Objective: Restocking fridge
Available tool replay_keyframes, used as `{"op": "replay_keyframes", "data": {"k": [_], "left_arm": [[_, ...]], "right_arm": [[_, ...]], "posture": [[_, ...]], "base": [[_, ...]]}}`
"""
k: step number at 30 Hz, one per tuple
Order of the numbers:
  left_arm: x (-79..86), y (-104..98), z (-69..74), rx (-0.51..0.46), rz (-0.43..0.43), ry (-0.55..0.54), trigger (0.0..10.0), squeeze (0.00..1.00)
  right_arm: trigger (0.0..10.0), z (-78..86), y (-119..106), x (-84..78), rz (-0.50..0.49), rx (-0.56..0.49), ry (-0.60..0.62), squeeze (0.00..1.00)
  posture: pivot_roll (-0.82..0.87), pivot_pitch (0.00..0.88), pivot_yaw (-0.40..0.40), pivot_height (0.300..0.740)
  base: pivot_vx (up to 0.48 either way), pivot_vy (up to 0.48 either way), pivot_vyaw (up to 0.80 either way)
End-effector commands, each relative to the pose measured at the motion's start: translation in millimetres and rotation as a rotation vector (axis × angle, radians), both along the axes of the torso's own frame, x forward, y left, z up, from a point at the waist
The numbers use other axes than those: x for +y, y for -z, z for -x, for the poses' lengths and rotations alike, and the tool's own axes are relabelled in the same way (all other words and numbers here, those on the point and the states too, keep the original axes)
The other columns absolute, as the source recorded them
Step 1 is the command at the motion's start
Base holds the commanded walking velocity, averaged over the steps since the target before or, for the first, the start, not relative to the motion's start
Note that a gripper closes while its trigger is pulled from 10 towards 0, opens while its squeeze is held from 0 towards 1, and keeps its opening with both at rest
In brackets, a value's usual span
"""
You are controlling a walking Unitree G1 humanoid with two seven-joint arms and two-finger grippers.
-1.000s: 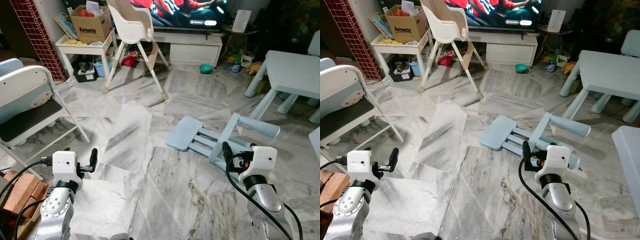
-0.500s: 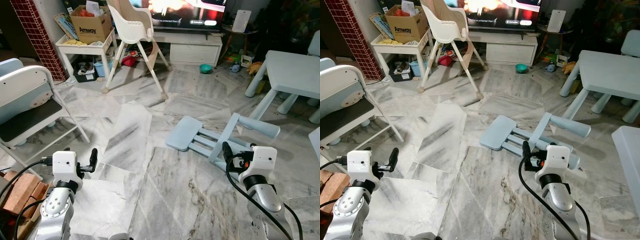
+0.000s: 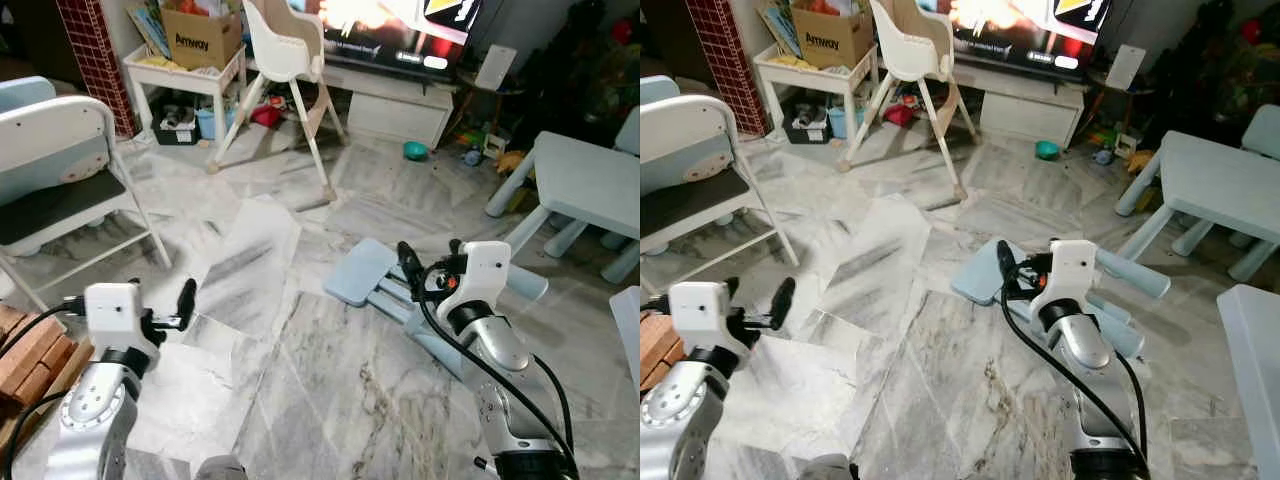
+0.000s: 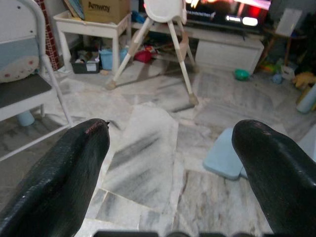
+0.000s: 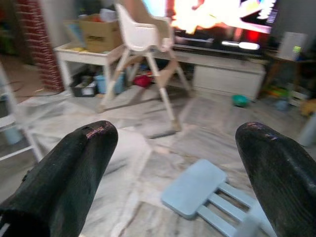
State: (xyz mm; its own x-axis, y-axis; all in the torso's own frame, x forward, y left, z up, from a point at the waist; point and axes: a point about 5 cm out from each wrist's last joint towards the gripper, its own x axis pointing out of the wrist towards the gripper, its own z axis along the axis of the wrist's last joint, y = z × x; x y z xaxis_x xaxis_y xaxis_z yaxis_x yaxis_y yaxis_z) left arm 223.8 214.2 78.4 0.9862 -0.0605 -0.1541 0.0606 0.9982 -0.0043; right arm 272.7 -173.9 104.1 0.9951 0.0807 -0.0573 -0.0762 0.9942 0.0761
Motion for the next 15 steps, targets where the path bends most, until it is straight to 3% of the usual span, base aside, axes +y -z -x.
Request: {"op": "replay_keyframes", "data": {"k": [1,5,8,11,15], "left_arm": [[-0.1,-1,-1.4,-0.004,-0.012,0.000,10.0,0.00],[-2.4,-5,-10.0,-0.027,-0.047,0.023,10.0,0.00],[-13.3,-10,-21.7,-0.022,-0.063,0.115,10.0,0.00],[-20.1,-12,-26.9,-0.009,-0.145,0.210,10.0,0.00],[-13.8,-4,-23.4,0.034,-0.151,0.269,10.0,0.00]], "right_arm": [[10.0,3.6,6,-9.9,0.025,0.021,0.054,0.00],[10.0,10.6,15,-13.8,0.049,0.049,0.095,0.00],[10.0,21.1,23,-18.4,0.050,0.061,0.120,0.00],[10.0,30.3,26,-21.2,0.060,0.051,0.147,0.00],[10.0,43.7,23,-25.1,0.041,0.034,0.189,0.00]], "posture": [[0.11,0.000,-0.064,0.740],[0.10,0.000,-0.025,0.740],[0.07,0.000,0.019,0.740],[0.04,0.000,0.052,0.740],[0.01,0.001,0.065,0.740]], "base": [[0.000,0.000,0.00],[0.000,0.000,0.00],[0.000,0.000,0.00],[0.000,0.000,0.00],[0.000,0.000,0.00]]}}
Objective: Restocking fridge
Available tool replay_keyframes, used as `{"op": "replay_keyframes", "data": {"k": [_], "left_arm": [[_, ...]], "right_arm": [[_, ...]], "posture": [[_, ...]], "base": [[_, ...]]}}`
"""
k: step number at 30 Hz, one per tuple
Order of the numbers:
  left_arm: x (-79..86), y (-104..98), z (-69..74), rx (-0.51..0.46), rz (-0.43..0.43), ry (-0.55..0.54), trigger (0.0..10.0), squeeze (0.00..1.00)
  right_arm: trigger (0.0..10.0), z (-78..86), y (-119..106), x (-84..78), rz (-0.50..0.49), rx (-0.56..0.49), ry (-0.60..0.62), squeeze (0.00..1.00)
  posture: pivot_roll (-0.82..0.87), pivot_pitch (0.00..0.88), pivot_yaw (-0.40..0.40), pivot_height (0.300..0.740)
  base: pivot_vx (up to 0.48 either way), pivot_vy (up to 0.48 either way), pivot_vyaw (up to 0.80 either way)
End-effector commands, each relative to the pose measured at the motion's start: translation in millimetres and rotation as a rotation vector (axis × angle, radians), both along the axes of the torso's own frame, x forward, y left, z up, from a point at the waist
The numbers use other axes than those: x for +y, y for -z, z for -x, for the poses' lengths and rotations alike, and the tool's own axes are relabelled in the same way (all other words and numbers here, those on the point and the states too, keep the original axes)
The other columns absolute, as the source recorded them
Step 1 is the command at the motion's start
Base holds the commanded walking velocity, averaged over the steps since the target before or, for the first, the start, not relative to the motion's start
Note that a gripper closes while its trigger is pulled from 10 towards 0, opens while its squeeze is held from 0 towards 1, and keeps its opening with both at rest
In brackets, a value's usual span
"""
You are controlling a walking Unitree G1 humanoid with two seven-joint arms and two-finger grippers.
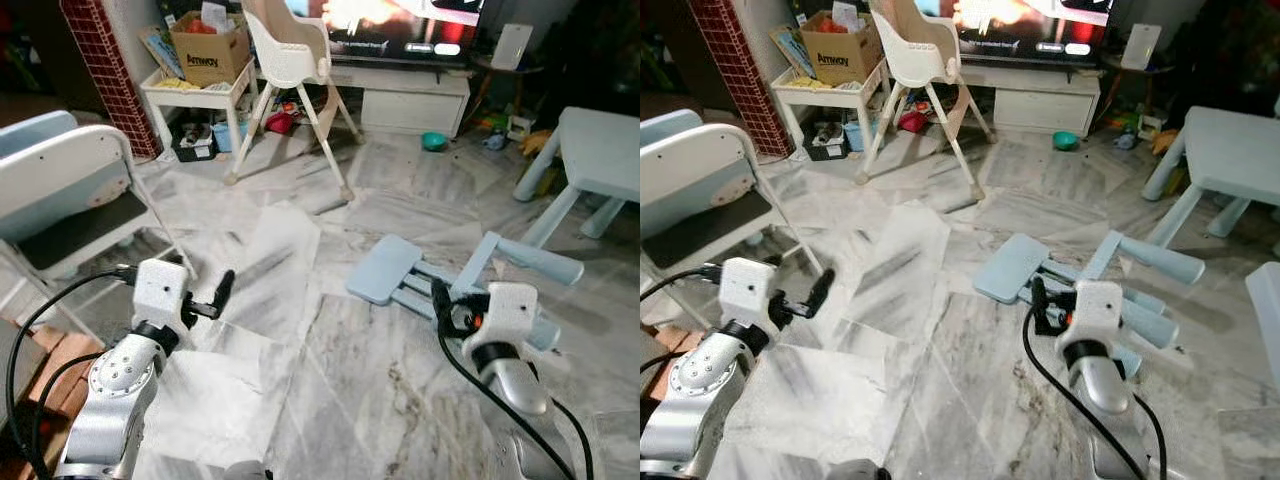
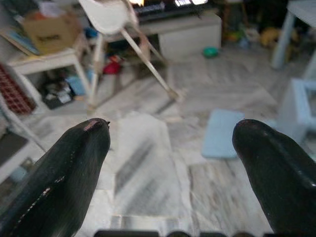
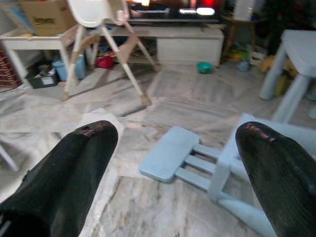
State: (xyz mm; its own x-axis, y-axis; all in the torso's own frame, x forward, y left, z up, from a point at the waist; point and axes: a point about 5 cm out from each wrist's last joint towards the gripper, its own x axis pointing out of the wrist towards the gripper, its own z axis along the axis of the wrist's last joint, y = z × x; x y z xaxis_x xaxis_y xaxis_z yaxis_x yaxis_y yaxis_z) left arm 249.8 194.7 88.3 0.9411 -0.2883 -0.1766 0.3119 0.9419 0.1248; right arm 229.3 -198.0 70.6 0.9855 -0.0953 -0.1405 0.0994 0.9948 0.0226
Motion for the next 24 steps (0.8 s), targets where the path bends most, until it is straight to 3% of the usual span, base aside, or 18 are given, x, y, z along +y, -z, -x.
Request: {"op": "replay_keyframes", "data": {"k": [1,4,9,17,24], "left_arm": [[7.1,7,4.9,0.036,-0.029,0.007,10.0,0.00],[14.9,17,14.4,0.075,-0.004,-0.067,10.0,0.00],[25.8,27,30.6,0.111,0.044,-0.193,10.0,0.00],[17.6,24,26.0,0.069,0.020,-0.172,10.0,0.00],[15.8,24,23.9,0.078,0.022,-0.170,10.0,0.00]], "right_arm": [[10.0,3.8,-11,-1.9,-0.009,-0.051,0.026,0.00],[10.0,12.7,-9,-2.3,-0.007,-0.044,0.041,0.00],[10.0,14.0,-10,-0.1,0.011,-0.041,0.000,0.00],[10.0,-2.3,-15,2.2,0.016,-0.058,-0.027,0.00],[10.0,-5.4,-15,7.9,0.002,-0.061,-0.029,0.00]], "posture": [[0.00,0.006,0.068,0.740],[-0.01,0.003,0.063,0.740],[-0.01,0.002,0.033,0.740],[0.02,0.004,0.002,0.740],[0.02,0.006,0.015,0.740]], "base": [[0.000,0.000,0.00],[0.000,0.000,0.00],[0.000,0.000,0.00],[0.000,0.000,0.00],[0.000,0.000,0.00]]}}
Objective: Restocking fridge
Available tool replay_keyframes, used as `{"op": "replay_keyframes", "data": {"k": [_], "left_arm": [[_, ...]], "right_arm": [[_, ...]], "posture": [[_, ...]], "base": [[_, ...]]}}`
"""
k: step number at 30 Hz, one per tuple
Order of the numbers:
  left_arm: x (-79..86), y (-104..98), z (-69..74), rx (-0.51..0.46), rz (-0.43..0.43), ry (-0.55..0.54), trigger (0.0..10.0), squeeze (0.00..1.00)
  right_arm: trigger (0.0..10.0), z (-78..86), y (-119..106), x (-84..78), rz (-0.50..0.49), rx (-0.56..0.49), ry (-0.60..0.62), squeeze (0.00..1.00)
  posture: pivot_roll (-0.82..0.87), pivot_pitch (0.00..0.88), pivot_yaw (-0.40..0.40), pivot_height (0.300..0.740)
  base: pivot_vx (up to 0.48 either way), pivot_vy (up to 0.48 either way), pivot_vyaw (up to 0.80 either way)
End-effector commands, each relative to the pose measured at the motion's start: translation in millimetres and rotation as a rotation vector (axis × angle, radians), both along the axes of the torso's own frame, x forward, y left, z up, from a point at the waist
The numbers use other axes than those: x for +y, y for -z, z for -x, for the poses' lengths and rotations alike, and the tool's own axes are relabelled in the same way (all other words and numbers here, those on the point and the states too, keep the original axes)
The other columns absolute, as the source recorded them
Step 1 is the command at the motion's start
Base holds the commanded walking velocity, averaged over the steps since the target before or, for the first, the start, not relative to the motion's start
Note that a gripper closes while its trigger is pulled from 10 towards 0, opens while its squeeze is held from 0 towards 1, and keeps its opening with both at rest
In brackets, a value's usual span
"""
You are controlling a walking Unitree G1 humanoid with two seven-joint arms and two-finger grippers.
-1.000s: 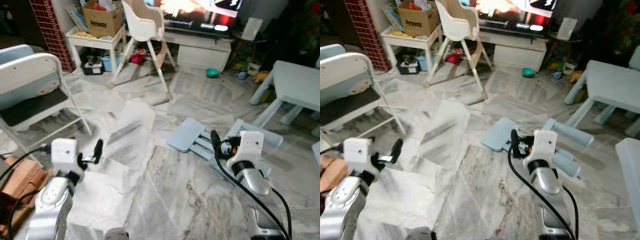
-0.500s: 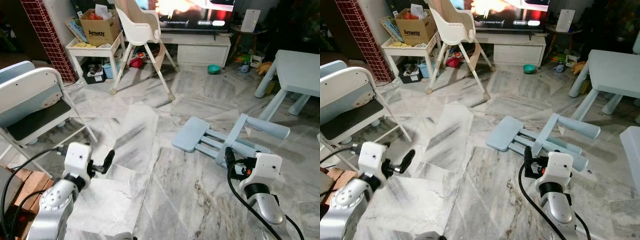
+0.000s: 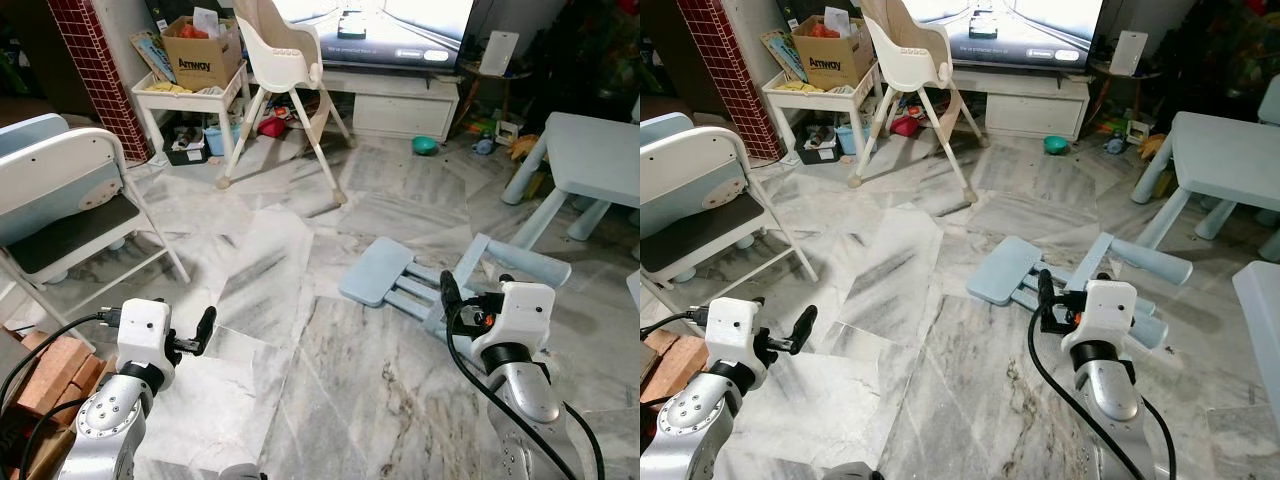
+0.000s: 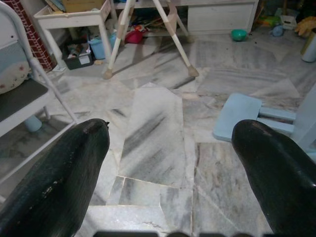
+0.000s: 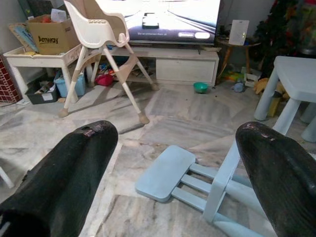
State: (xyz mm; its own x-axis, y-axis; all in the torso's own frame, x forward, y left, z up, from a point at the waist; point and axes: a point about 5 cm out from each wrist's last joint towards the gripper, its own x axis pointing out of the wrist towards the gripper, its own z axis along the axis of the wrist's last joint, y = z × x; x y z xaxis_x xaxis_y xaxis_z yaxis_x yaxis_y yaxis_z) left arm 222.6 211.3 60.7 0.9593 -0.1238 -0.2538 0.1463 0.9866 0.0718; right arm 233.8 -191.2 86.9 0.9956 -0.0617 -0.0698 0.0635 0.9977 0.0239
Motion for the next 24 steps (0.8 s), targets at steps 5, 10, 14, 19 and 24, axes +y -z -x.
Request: {"op": "replay_keyframes", "data": {"k": [5,10,14,19,24], "left_arm": [[-1.1,-4,-7.1,-0.009,-0.019,0.021,10.0,0.00],[-6.9,-5,-12.9,-0.023,-0.030,0.037,10.0,0.00],[-10.6,-5,-14.3,-0.029,-0.040,0.055,10.0,0.00],[-11.0,-6,-15.9,-0.032,-0.046,0.060,10.0,0.00],[-11.3,-5,-16.5,-0.031,-0.055,0.066,10.0,0.00]], "right_arm": [[10.0,-1.1,2,4.0,-0.024,0.010,-0.005,0.00],[10.0,-4.9,1,1.4,-0.021,0.004,-0.001,0.00],[10.0,-7.1,1,0.6,-0.019,0.001,0.002,0.00],[10.0,-9.2,1,2.0,-0.019,-0.001,0.001,0.00],[10.0,-11.0,2,2.4,-0.020,-0.003,0.001,0.00]], "posture": [[0.02,0.000,0.018,0.740],[0.02,0.000,0.017,0.740],[0.02,0.000,0.018,0.740],[0.02,0.000,0.019,0.740],[0.02,0.000,0.018,0.740]], "base": [[0.000,0.337,0.00],[0.000,0.455,0.00],[0.000,0.456,0.00],[0.000,0.456,0.00],[0.000,0.458,0.00]]}}
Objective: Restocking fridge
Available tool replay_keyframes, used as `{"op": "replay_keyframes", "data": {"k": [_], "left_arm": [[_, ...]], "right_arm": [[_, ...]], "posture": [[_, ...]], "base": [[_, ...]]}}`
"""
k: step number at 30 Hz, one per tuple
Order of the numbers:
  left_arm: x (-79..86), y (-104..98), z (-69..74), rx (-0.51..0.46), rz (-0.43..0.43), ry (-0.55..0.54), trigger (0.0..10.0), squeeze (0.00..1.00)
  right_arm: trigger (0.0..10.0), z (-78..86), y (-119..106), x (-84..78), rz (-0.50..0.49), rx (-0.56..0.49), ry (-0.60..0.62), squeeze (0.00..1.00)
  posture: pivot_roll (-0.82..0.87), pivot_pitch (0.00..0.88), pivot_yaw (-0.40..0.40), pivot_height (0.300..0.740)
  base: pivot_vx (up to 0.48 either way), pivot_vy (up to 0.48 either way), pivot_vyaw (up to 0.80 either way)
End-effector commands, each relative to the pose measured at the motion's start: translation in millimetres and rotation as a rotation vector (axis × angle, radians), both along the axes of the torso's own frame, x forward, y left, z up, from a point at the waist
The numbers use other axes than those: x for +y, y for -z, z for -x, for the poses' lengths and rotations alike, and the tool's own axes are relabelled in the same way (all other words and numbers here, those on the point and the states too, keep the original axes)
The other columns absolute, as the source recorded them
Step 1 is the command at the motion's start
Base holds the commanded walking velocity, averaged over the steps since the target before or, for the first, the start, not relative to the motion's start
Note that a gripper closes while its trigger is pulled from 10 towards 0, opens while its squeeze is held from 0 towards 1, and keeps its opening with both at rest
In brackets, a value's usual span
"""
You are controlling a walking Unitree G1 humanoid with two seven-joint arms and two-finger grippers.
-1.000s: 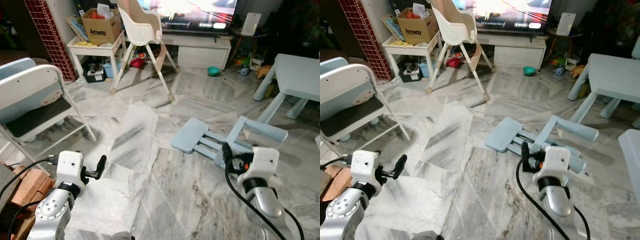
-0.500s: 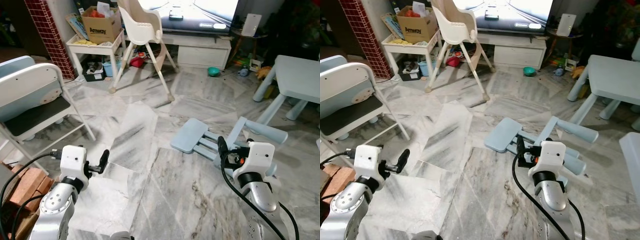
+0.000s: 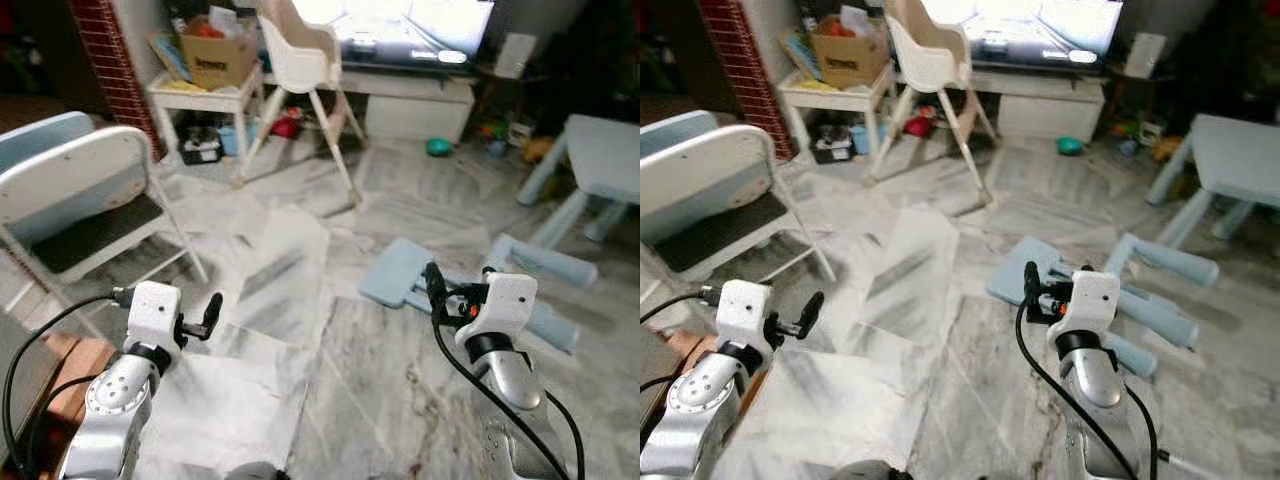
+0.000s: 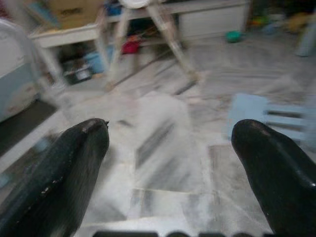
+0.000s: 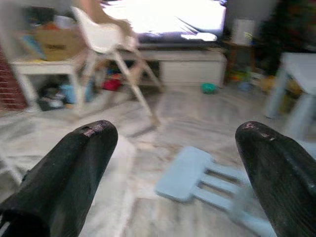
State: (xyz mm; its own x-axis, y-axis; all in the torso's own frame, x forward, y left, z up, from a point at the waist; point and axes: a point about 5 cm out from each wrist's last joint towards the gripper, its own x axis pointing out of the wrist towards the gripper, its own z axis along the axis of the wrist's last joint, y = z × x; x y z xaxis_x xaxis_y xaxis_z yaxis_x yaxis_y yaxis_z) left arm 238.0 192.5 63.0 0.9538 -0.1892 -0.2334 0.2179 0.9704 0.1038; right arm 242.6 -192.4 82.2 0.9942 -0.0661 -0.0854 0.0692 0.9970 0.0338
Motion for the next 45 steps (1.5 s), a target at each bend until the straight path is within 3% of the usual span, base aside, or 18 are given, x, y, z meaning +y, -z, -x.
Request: {"op": "replay_keyframes", "data": {"k": [1,8,19,33,45], "left_arm": [[6.8,-2,-1.0,-0.006,-0.028,-0.008,10.0,0.00],[3.7,-2,-0.8,-0.008,-0.042,0.013,10.0,0.00],[2.4,-2,0.2,-0.012,-0.043,0.016,10.0,0.00],[3.4,-2,-1.3,-0.017,-0.063,0.020,10.0,0.00],[16.9,-1,1.4,0.000,-0.097,0.039,10.0,0.00]], "right_arm": [[10.0,-2.4,-3,3.3,-0.008,-0.018,-0.003,0.00],[10.0,-3.1,-3,2.3,-0.005,-0.019,0.006,0.00],[10.0,-4.4,-2,1.0,-0.003,-0.018,0.008,0.00],[10.0,-8.2,-3,2.0,-0.002,-0.022,0.004,0.00],[10.0,-10.3,-4,2.1,-0.007,-0.025,0.019,0.00]], "posture": [[0.02,0.000,0.018,0.740],[0.02,0.000,0.020,0.740],[0.03,0.000,0.014,0.740],[0.03,0.000,0.011,0.740],[0.03,0.000,0.008,0.740]], "base": [[0.000,0.454,0.00],[0.000,0.397,0.00],[0.000,0.000,0.00],[-0.330,0.000,0.00],[-0.257,0.000,0.00]]}}
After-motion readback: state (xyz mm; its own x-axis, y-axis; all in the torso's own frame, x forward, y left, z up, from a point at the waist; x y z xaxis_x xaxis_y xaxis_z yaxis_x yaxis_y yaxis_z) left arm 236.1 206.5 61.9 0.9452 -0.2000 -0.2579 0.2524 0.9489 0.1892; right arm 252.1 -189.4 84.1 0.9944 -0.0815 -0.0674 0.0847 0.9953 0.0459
